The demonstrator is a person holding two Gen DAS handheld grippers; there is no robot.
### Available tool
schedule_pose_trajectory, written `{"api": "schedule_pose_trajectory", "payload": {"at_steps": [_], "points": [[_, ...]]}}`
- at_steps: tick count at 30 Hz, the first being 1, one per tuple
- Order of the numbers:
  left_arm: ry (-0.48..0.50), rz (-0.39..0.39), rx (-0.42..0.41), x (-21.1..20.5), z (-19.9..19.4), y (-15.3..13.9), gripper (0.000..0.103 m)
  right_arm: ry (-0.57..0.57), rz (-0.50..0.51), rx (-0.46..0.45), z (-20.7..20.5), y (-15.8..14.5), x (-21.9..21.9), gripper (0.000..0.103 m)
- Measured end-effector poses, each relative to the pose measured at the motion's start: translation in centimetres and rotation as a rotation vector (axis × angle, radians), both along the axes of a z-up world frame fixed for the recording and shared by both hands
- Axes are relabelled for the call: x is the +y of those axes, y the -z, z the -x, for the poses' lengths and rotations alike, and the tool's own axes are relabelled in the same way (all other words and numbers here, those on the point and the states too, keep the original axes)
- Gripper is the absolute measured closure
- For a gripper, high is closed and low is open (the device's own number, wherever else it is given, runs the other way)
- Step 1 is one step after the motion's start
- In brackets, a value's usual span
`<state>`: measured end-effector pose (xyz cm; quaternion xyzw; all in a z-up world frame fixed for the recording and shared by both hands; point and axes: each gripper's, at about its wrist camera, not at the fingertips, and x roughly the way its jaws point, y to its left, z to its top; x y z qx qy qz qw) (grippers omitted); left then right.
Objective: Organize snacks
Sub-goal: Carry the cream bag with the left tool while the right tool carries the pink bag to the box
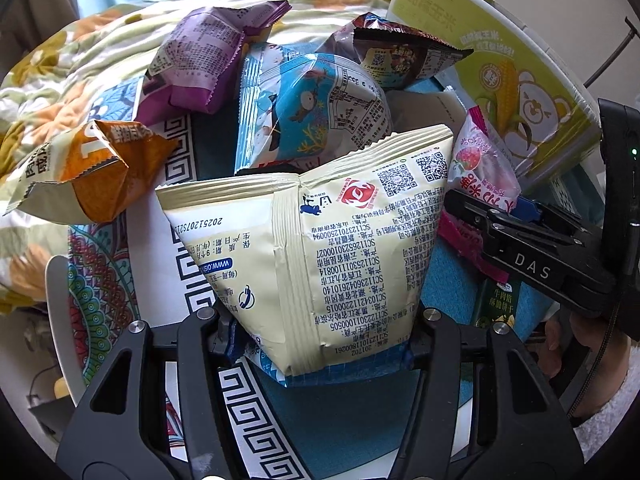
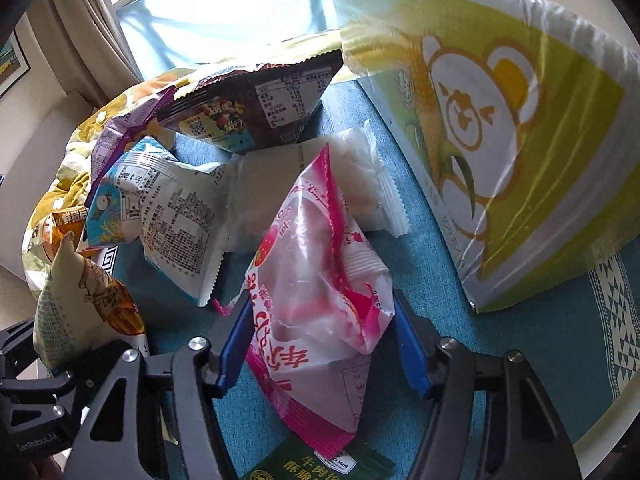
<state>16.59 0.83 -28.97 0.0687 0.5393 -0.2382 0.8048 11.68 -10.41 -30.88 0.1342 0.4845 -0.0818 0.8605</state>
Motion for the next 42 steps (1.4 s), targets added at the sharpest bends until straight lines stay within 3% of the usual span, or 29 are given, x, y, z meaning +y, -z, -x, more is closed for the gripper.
{"api": "schedule_pose_trajectory", "payload": {"at_steps": [4, 11, 24, 34, 42], "points": [[-0.011, -0.019, 0.014, 0.2, 0.0, -0.2, 0.051, 0.006, -0.009, -0.008, 0.7, -0.3, -0.1, 0.051], [-0.036, 0.002, 0.026, 1.2, 0.4, -2.8, 0.051, -0.007, -0.02, -0.029, 1.7, -2.3, 0.4, 0.052], [-0.038, 0.044, -0.152, -1.1, 0.6, -14.7, 0.051, -0.086, -0.027, -0.175, 4.3, -14.5, -0.4, 0.052], [-0.074, 0.109, -0.249, -10.6, 0.4, -20.7, 0.051, -0.108, 0.011, -0.272, 4.6, -21.3, -9.4, 0.052], [-0.077, 0.114, -0.219, -21.9, -0.6, -19.8, 0.051, -0.128, 0.029, -0.25, 4.8, -22.1, -18.9, 0.052]]}}
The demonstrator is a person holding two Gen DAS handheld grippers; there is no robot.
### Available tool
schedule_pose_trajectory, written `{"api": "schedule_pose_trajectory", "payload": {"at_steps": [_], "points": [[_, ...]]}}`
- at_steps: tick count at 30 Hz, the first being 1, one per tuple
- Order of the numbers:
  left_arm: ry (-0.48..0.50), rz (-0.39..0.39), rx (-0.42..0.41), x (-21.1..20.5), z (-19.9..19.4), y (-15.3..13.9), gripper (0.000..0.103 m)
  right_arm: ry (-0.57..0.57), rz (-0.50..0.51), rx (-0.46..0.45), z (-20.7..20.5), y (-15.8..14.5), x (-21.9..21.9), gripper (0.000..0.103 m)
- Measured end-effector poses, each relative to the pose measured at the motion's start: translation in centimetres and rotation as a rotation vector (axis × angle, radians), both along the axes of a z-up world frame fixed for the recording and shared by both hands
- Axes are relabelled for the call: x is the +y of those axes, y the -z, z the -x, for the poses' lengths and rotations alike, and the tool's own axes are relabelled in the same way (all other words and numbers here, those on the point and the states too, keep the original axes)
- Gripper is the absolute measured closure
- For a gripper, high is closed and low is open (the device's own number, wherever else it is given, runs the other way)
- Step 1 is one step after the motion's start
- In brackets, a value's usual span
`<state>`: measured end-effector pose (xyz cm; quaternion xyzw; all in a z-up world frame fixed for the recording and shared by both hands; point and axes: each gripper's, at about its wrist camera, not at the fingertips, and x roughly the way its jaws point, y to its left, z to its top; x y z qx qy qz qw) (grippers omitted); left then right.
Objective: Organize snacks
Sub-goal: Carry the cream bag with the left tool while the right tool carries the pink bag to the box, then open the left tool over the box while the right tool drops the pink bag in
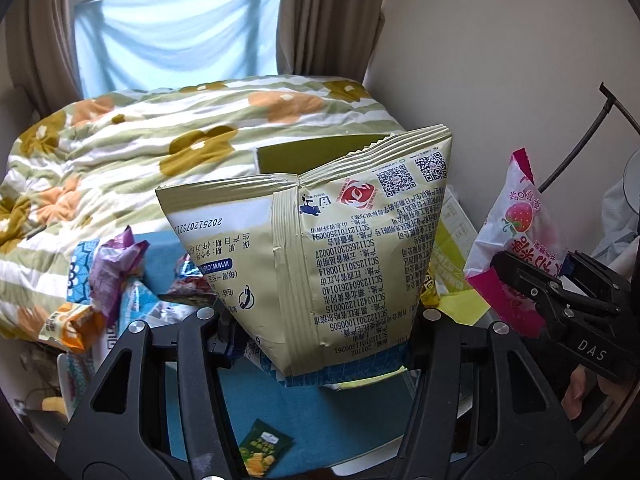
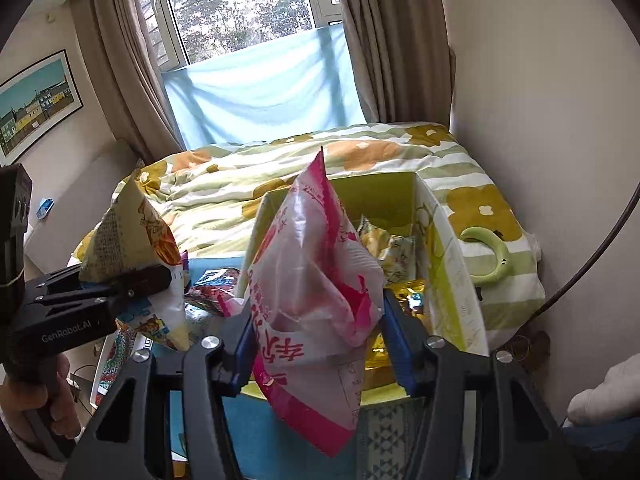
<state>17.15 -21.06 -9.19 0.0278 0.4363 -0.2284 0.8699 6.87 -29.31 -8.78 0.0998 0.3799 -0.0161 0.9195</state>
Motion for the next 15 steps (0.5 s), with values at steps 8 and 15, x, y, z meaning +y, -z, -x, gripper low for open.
{"api": "schedule_pose_trajectory", "payload": {"at_steps": [8, 15], "points": [[-0.02, -0.07, 0.086, -7.5, -1.4, 5.6, 0.051, -0.039, -0.027, 0.062, -0.6, 1.8, -6.5, 0.052], [-0.078, -0.077, 0.109, -7.4, -0.7, 7.5, 0.001, -0.072, -0.062, 0.117, -1.6, 4.2, -8.5, 0.052]]}}
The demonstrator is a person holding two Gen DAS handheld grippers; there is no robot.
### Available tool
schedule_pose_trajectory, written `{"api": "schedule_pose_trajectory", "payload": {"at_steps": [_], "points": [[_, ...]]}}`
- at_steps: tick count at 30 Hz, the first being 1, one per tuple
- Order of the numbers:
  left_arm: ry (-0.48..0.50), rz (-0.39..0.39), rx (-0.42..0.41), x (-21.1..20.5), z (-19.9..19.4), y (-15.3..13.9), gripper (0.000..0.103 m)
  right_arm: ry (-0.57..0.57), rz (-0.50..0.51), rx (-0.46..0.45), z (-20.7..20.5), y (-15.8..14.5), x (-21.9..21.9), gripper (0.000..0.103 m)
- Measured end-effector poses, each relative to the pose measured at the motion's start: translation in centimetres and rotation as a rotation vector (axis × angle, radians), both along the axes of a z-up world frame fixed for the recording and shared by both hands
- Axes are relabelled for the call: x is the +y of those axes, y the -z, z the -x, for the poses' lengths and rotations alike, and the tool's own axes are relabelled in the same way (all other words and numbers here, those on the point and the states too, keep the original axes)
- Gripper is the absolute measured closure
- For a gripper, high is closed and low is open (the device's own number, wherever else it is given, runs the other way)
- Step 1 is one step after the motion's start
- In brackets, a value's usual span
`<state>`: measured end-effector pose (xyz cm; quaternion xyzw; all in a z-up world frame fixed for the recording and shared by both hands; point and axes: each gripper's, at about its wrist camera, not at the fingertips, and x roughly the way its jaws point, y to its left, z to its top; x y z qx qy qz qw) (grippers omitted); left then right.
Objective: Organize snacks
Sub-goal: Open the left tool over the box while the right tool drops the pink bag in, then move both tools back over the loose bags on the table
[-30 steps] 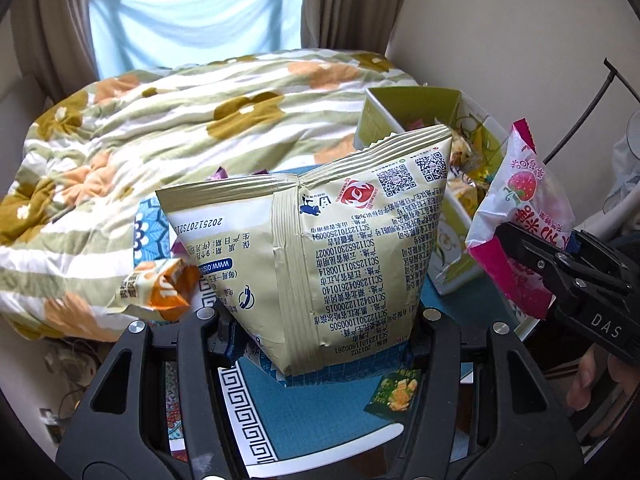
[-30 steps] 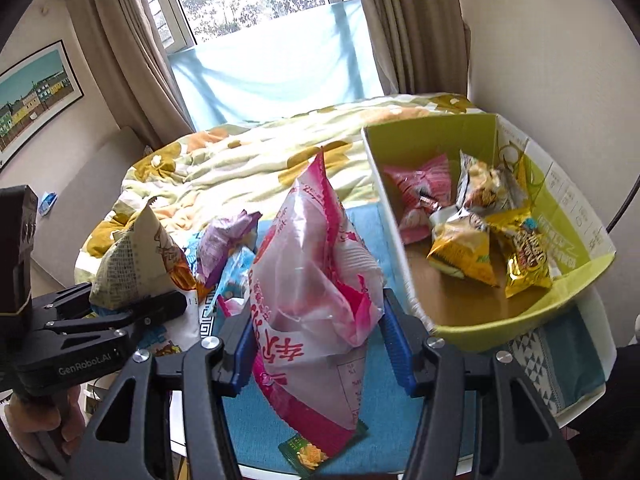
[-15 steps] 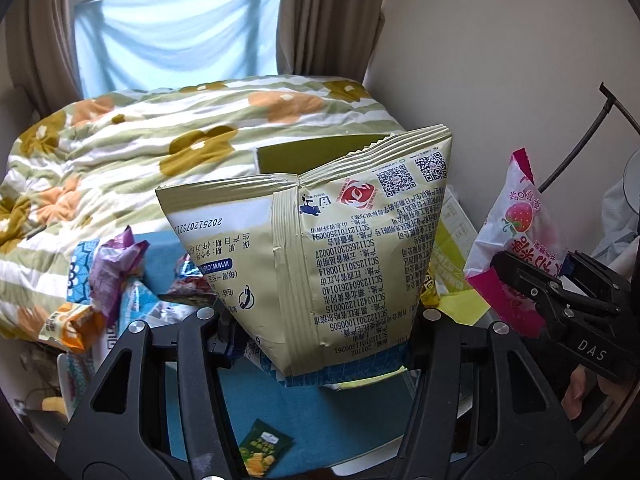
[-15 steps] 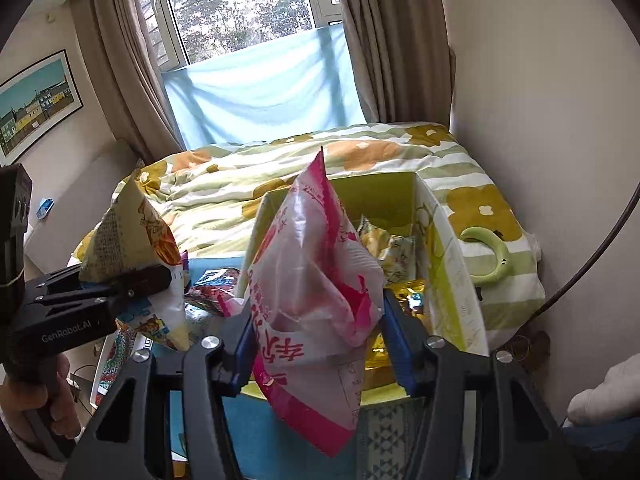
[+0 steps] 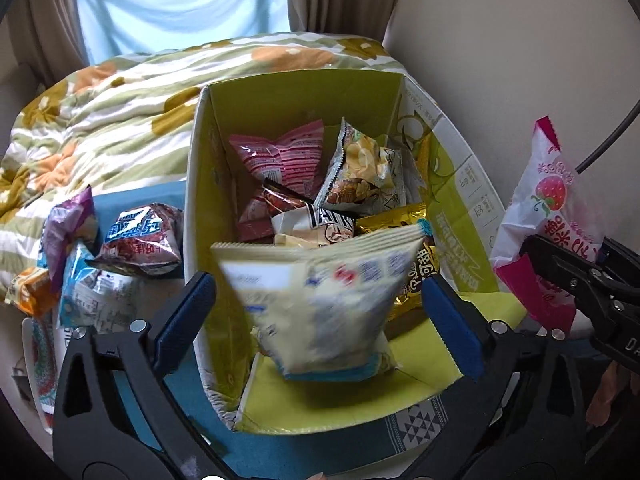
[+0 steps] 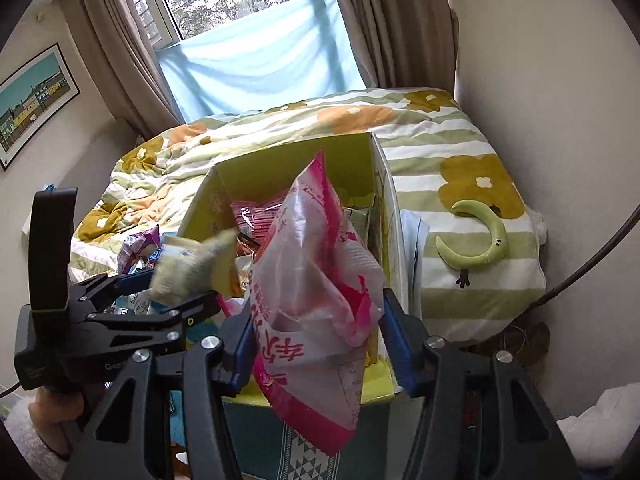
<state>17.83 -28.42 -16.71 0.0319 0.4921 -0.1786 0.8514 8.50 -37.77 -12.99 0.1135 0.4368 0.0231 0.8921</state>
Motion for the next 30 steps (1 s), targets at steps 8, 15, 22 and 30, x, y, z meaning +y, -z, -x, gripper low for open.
{"api": "schedule_pose_trajectory", "payload": {"at_steps": [8, 15, 22, 30], "points": [[-0.025, -0.005, 0.001, 2.8, 1.8, -1.0, 0.001, -0.018, -0.02, 0.042, -0.6, 2.4, -0.5, 0.052], [-0.077, -0.023, -0.026, 5.4, 3.3, -1.5, 0.001, -0.087, -0.015, 0.05, -1.2, 3.0, 1.0, 0.051], [-0.129, -0.016, -0.014, 7.4, 4.3, -1.1, 0.001, -0.1, 0.003, 0.057, -1.9, 4.3, 2.1, 0.04], [-0.146, 0.011, 0.016, 7.8, 5.9, 0.0, 0.001, -0.1, -0.049, -0.009, 0.7, 4.1, 1.8, 0.0]]}}
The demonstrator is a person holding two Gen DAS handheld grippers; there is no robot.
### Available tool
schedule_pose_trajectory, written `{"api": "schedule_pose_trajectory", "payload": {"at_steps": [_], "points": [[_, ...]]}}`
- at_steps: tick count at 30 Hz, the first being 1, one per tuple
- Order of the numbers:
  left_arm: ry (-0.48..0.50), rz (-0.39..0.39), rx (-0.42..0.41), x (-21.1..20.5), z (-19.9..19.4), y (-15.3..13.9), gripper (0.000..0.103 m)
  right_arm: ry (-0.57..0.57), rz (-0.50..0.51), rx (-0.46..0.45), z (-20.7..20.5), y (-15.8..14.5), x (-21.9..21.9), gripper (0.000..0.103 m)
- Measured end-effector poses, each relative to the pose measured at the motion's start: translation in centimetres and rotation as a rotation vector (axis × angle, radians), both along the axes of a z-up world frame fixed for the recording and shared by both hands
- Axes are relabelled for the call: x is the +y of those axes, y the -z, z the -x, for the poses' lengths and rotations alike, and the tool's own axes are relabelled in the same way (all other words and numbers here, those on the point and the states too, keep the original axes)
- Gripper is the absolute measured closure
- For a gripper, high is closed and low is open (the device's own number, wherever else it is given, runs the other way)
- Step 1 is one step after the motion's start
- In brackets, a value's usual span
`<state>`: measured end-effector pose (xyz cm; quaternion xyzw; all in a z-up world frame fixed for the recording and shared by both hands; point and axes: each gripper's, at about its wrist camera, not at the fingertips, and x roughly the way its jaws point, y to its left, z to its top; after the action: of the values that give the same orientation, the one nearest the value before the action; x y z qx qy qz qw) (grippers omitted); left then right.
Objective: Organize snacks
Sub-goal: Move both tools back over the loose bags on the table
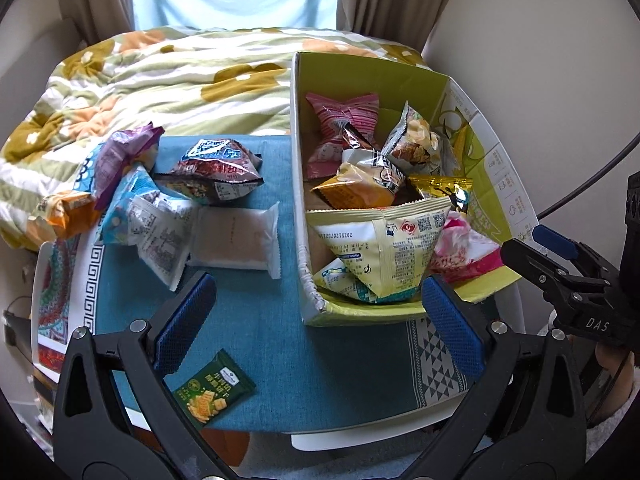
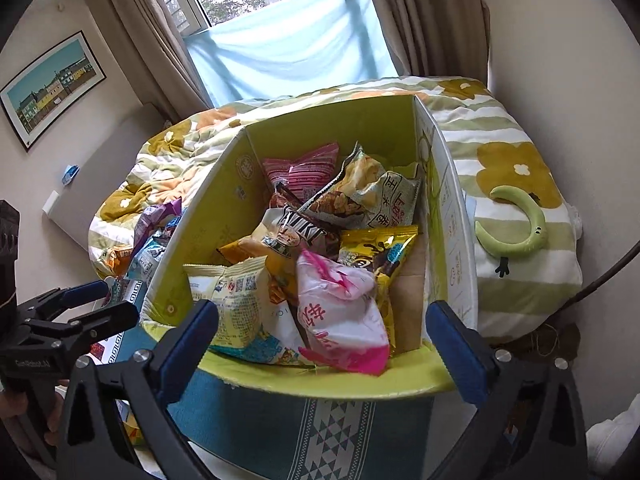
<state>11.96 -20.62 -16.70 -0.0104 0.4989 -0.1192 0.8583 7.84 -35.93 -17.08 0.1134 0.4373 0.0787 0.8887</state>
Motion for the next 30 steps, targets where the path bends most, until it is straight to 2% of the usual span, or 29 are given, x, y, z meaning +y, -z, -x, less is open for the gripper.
{"api": "schedule_pose_trajectory", "payload": {"at_steps": [8, 14, 21, 30], "points": [[-0.016, 0.003, -0.048, 0.2, 1.2, -1.7, 0.001, -0.019, 0.019, 0.008, 1.1, -1.1, 0.1, 0.0], [-0.077, -0.003, -0.093, 2.5, 1.5, -3.5, 0.001, -0.066, 0.007, -0.011, 0.6, -3.1, 1.1, 0.0], [-0.187, -0.025, -0.114, 7.8, 2.5, -5.0, 0.001, -0.133, -0.008, -0.07, -0.8, -6.0, 4.2, 0.0], [-0.311, -0.031, -0.125, 18.0, 0.8, -5.7, 0.001, -0.249, -0.002, -0.108, -5.2, -8.7, 11.7, 0.0]]}}
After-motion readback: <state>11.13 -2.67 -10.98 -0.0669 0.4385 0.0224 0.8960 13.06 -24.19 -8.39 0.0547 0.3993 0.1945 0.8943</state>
